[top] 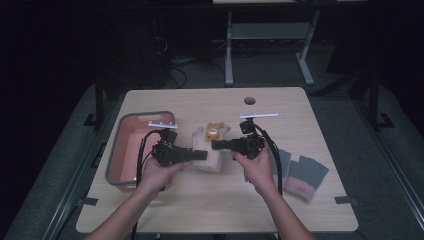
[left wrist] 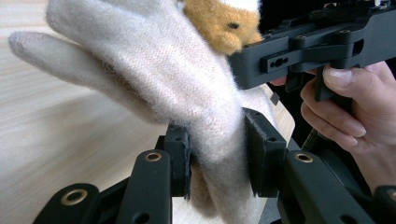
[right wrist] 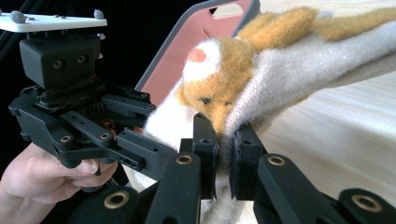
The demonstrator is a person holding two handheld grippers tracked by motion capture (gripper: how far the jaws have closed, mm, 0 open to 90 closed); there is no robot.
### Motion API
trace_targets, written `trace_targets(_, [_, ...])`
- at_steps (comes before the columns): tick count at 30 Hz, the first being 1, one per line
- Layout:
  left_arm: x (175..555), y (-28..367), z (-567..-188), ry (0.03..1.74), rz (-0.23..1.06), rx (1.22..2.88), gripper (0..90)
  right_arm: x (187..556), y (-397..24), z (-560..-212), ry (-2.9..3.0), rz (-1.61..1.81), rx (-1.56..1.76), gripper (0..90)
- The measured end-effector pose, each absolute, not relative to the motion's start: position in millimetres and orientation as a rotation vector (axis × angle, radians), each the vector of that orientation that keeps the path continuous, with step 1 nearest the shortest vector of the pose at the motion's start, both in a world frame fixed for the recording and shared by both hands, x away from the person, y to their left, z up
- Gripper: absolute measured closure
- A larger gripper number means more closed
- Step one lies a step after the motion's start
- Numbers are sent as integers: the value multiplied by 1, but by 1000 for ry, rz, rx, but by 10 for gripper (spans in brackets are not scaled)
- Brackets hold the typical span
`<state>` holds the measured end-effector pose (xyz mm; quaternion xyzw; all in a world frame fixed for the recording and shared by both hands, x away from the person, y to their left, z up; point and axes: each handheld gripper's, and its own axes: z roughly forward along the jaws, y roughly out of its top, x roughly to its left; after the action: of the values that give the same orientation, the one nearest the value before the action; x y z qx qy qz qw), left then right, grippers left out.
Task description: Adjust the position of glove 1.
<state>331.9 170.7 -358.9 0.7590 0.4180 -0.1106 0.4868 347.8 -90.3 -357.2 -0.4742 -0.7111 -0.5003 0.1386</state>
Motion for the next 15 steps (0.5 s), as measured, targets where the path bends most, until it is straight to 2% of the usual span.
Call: trace_targets(15, [333, 192, -347, 1026, -238, 1831, 651, 358, -69, -343, -2080, -1431, -1329, 827])
